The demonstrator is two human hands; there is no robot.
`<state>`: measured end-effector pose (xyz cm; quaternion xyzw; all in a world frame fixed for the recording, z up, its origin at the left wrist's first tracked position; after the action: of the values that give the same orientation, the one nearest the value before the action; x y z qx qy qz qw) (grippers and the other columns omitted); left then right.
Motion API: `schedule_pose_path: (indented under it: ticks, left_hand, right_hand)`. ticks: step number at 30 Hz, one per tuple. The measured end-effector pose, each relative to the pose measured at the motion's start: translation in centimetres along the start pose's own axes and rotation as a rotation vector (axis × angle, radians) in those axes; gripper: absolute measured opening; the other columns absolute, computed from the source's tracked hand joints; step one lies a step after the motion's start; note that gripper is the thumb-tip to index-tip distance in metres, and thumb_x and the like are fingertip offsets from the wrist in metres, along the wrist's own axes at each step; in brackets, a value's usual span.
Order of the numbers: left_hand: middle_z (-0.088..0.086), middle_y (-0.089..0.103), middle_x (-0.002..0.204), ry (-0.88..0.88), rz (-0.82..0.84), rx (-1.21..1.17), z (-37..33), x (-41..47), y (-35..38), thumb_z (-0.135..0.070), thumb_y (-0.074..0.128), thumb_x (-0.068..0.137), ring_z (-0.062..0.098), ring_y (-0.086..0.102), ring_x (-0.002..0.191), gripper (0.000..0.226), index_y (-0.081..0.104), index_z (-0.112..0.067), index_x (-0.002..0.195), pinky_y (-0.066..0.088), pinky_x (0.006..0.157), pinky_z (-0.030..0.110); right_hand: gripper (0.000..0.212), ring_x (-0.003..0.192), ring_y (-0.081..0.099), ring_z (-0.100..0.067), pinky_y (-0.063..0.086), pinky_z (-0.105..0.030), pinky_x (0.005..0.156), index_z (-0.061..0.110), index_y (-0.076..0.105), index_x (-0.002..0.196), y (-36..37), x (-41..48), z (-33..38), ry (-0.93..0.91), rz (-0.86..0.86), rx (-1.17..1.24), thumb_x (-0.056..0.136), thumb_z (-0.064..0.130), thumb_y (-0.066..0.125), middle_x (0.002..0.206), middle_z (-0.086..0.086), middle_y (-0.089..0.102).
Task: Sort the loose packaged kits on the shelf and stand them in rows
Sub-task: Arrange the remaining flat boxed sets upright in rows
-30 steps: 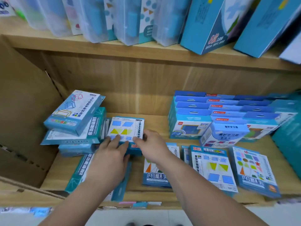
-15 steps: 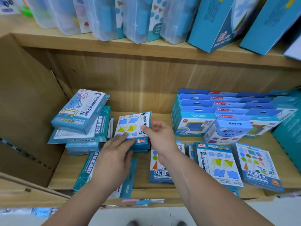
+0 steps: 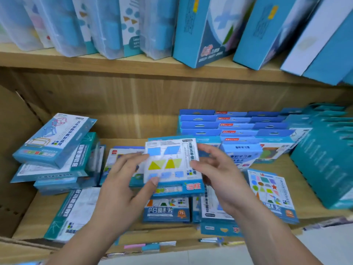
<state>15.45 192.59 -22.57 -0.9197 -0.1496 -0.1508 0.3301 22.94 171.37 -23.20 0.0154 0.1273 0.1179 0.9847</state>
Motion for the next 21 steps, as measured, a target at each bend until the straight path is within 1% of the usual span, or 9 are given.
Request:
schedule_pose_path:
  ticks: [2, 6, 8, 10, 11, 13, 15, 18, 21]
  left_hand:
    - [-0.022, 0.056, 0.124, -0.020, 0.083, -0.059, -1.3, -0.4, 2.3, -0.057, 0.058, 0.083, 0.004, 0.056, 0.113, 0.049, 0.057, -0.036, 0.127, 0.043, 0.090, 0.014]
    - [-0.030, 0.054, 0.121, -0.041, 0.191, -0.084, -3.7, -1.4, 6.9, -0.058, 0.061, 0.082, 0.001, 0.058, 0.104, 0.045, 0.053, -0.051, 0.125, 0.044, 0.077, 0.011]
    - [-0.031, 0.055, 0.117, -0.100, 0.207, -0.049, -4.0, -1.8, 8.9, -0.062, 0.063, 0.080, 0.000, 0.059, 0.100, 0.044, 0.056, -0.050, 0.121, 0.046, 0.073, 0.016]
    - [-0.035, 0.054, 0.112, -0.174, 0.247, -0.016, -4.1, -2.1, 10.7, -0.057, 0.068, 0.082, -0.005, 0.055, 0.101, 0.037, 0.055, -0.052, 0.117, 0.046, 0.076, 0.016]
    - [-0.036, 0.052, 0.112, -0.202, 0.275, 0.004, -4.2, -2.4, 11.6, -0.053, 0.069, 0.084, -0.006, 0.053, 0.102, 0.038, 0.054, -0.050, 0.118, 0.047, 0.079, 0.017]
    - [-0.031, 0.051, 0.117, -0.240, 0.305, 0.036, -4.3, -2.9, 13.0, -0.050, 0.068, 0.086, -0.007, 0.051, 0.105, 0.042, 0.056, -0.040, 0.126, 0.046, 0.085, 0.013]
    - [-0.023, 0.055, 0.119, -0.281, 0.293, 0.086, -4.2, -3.5, 13.5, -0.054, 0.064, 0.088, -0.004, 0.052, 0.106, 0.045, 0.055, -0.037, 0.128, 0.041, 0.083, 0.006]
    - [-0.024, 0.062, 0.108, -0.338, 0.273, 0.056, -4.2, -4.3, 14.1, -0.063, 0.058, 0.087, -0.001, 0.058, 0.098, 0.044, 0.058, -0.038, 0.124, 0.049, 0.080, 0.020]
    - [-0.027, 0.065, 0.104, -0.341, 0.245, 0.041, -4.7, -4.6, 14.2, -0.062, 0.056, 0.089, -0.001, 0.061, 0.096, 0.036, 0.062, -0.040, 0.117, 0.052, 0.079, 0.027]
  right_hand:
    - [0.038, 0.084, 0.076, -0.022, 0.055, -0.024, 0.061, 0.022, 0.064, 0.123, -3.5, -1.2, 0.2, 0.007, -0.008, -0.014, 0.092, 0.000, 0.064, 0.093, -0.011, 0.077]
    - [0.037, 0.089, 0.075, -0.033, 0.057, -0.042, 0.074, 0.019, 0.065, 0.122, -9.5, -2.5, -0.7, 0.059, -0.026, -0.027, 0.091, -0.001, 0.064, 0.097, -0.018, 0.076]
    - [0.036, 0.085, 0.075, -0.030, 0.057, -0.039, 0.071, 0.020, 0.066, 0.119, -11.7, -2.7, -1.7, 0.083, -0.037, -0.031, 0.090, -0.002, 0.064, 0.094, -0.016, 0.077]
    - [0.035, 0.083, 0.076, -0.026, 0.056, -0.034, 0.068, 0.023, 0.066, 0.116, -13.0, -2.6, -2.7, 0.098, -0.035, -0.051, 0.090, -0.001, 0.065, 0.092, -0.012, 0.078]
    - [0.035, 0.085, 0.076, -0.024, 0.057, -0.036, 0.071, 0.024, 0.065, 0.117, -13.4, -2.6, -3.3, 0.099, -0.026, -0.072, 0.091, 0.000, 0.066, 0.092, -0.010, 0.078]
    - [0.035, 0.088, 0.076, -0.020, 0.059, -0.045, 0.082, 0.025, 0.065, 0.118, -14.1, -2.2, -4.1, 0.068, -0.013, -0.173, 0.092, 0.003, 0.067, 0.093, -0.005, 0.078]
    - [0.031, 0.087, 0.074, -0.008, 0.059, -0.045, 0.086, 0.030, 0.066, 0.114, -14.5, -1.9, -4.4, -0.008, -0.002, -0.350, 0.091, 0.009, 0.069, 0.095, 0.009, 0.078]
    - [0.032, 0.087, 0.068, 0.006, 0.058, -0.032, 0.083, 0.039, 0.062, 0.113, -14.6, -1.5, -4.1, -0.134, 0.015, -0.602, 0.090, 0.020, 0.072, 0.096, 0.022, 0.074]
    - [0.040, 0.101, 0.062, 0.002, 0.054, -0.034, 0.090, 0.046, 0.053, 0.123, -14.3, -1.2, -3.8, -0.231, 0.027, -0.763, 0.088, 0.039, 0.070, 0.114, 0.023, 0.061]
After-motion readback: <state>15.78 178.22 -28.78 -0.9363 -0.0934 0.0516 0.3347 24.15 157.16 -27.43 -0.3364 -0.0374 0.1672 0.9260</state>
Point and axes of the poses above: each hand's wrist, its own x-axis towards the middle knuckle, its own y-axis out of the palm, z = x × y, the point moved 8 cm from there along x, towards the middle knuckle
